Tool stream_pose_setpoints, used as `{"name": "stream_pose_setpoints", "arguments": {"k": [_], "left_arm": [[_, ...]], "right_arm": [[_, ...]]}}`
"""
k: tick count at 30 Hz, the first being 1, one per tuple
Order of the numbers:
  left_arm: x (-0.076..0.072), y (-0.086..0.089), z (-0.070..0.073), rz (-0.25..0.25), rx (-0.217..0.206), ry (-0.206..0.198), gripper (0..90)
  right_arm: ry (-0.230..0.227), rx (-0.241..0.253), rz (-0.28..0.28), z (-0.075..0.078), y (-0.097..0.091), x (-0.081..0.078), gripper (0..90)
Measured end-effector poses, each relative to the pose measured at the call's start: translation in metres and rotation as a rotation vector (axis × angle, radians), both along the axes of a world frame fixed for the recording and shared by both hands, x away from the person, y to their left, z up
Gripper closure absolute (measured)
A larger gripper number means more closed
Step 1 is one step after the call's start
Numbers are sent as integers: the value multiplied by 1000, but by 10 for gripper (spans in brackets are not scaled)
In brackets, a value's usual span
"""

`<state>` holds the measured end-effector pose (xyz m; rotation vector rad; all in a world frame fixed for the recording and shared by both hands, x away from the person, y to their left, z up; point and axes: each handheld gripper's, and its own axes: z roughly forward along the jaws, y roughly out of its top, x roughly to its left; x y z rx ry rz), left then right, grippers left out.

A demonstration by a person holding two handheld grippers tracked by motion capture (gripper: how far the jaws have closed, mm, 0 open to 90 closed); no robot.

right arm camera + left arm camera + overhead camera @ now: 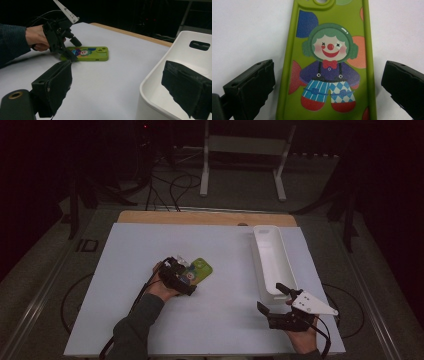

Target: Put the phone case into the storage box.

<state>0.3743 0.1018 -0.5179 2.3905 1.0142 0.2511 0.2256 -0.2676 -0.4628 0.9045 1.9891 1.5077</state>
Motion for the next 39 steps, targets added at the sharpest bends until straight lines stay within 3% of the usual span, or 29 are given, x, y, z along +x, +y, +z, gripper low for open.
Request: {"name": "stream_pose_setpoints", "arguments": {"k": [15,30,39], "left_arm": [[0,-2,-1,11,29,-3,7],[-4,-1,4,-14,34,3,148],[-4,-2,5,-19,46,-2,162]], "right_arm": [[0,0,-1,0,0,0,93],[1,-3,-1,0,0,0,93],[3,-2,-2,0,0,1,93]]}}
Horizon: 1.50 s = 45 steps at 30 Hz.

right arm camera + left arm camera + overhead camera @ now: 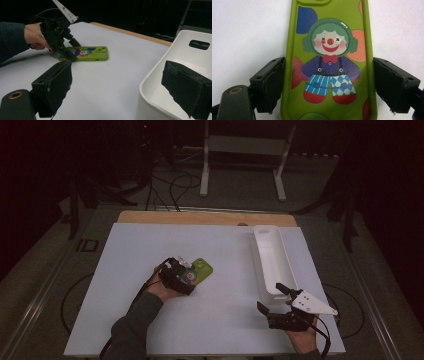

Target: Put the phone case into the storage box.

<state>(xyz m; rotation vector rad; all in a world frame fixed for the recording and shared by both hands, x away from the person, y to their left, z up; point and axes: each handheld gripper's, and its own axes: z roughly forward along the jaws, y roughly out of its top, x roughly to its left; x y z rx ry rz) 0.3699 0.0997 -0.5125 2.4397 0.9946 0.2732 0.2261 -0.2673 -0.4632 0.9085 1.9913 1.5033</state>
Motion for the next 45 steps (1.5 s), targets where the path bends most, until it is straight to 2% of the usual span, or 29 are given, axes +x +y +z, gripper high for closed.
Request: {"name": "stream_pose_setpoints", "arguments": {"k": [7,16,25,45], "left_arm": [[-3,-2,1,-4,18,-27,165],[-3,-1,3,24,38,-56,165],[-6,1,11,34,16,-93,165],[-17,7,40,43,-27,-195,164]], "right_arm": [[1,1,-2,0,0,0,93],[1,3,-4,0,-1,0,93],[1,3,-3,0,-1,0,93],[5,7,-6,0,0,0,93]]}}
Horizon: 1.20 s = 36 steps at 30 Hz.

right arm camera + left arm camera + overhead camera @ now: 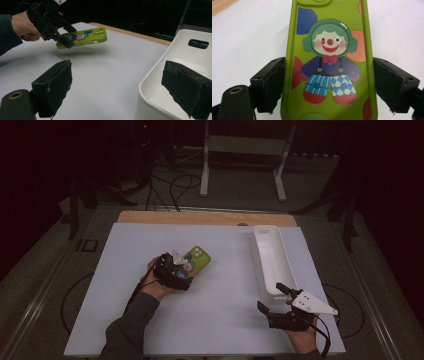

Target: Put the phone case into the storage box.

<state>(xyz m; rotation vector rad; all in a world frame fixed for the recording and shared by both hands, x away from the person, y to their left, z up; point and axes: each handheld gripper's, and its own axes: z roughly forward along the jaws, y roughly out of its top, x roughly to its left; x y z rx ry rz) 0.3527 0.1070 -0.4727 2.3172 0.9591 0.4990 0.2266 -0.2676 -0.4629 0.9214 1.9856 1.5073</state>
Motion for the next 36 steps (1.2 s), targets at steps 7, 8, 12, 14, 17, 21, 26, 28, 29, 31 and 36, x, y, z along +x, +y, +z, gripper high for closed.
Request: {"name": "stream_pose_setpoints", "arguments": {"k": [7,8,12,14,17,21,26,28,29,31,36], "left_arm": [[-4,-1,11,-4,-15,-42,164],[-5,-1,12,-5,-15,-49,164],[-8,-3,18,-10,-23,-75,165],[-9,-3,21,-13,-26,-85,165],[-10,-4,24,-17,-32,-97,164],[-12,-5,27,-21,-36,-113,165],[-14,-5,32,-24,-39,-128,165],[-15,-5,33,-25,-38,-137,165],[-16,-5,35,-27,-37,-140,165],[-18,-6,37,-31,-42,-149,165],[-21,-7,43,-44,-45,-171,165]], "right_arm": [[3,8,-5,0,-1,1,93],[4,8,-5,0,-1,1,93],[7,8,-9,1,-1,1,93],[11,10,-14,1,-2,1,93],[11,16,-13,1,-3,1,93],[11,20,-13,1,-3,1,93],[16,23,-13,1,-3,2,92],[15,21,-12,1,-2,2,93],[17,24,-12,2,-2,2,92],[19,25,-12,2,-2,3,93],[25,16,-14,4,0,7,93]]}}
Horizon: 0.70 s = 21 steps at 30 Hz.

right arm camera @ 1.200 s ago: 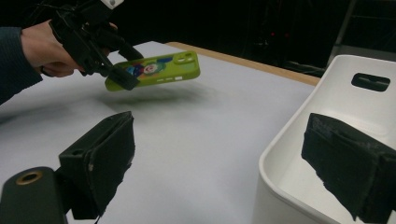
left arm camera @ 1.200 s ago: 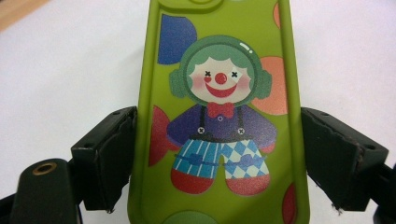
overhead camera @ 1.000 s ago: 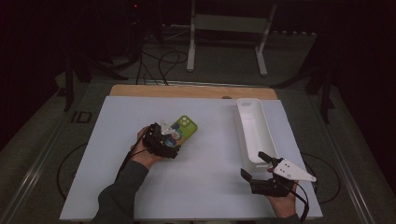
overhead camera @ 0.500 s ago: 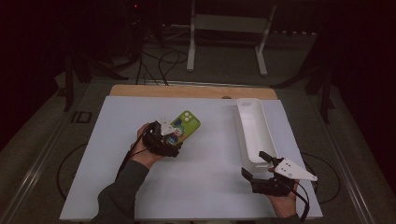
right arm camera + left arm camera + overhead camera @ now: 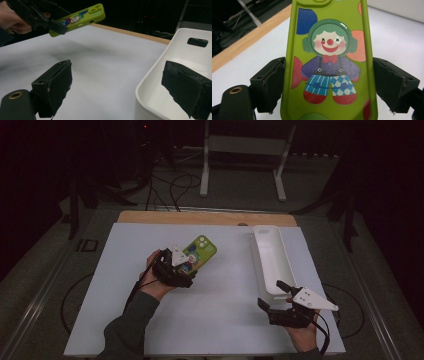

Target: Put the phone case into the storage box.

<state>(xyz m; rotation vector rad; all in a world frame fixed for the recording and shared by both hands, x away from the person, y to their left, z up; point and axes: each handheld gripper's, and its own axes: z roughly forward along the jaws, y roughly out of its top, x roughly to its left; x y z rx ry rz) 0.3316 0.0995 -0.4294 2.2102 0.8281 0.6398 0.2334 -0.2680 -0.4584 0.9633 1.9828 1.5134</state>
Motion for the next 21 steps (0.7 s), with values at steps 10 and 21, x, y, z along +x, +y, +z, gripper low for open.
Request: {"name": "stream_pose_setpoints", "arguments": {"k": [10,21], "left_arm": [[-4,-3,9,-9,4,-45,165],[-10,-6,18,-34,16,-76,165]], "right_arm": [[15,-5,4,14,-2,13,92],[33,-21,25,33,1,26,92]]}}
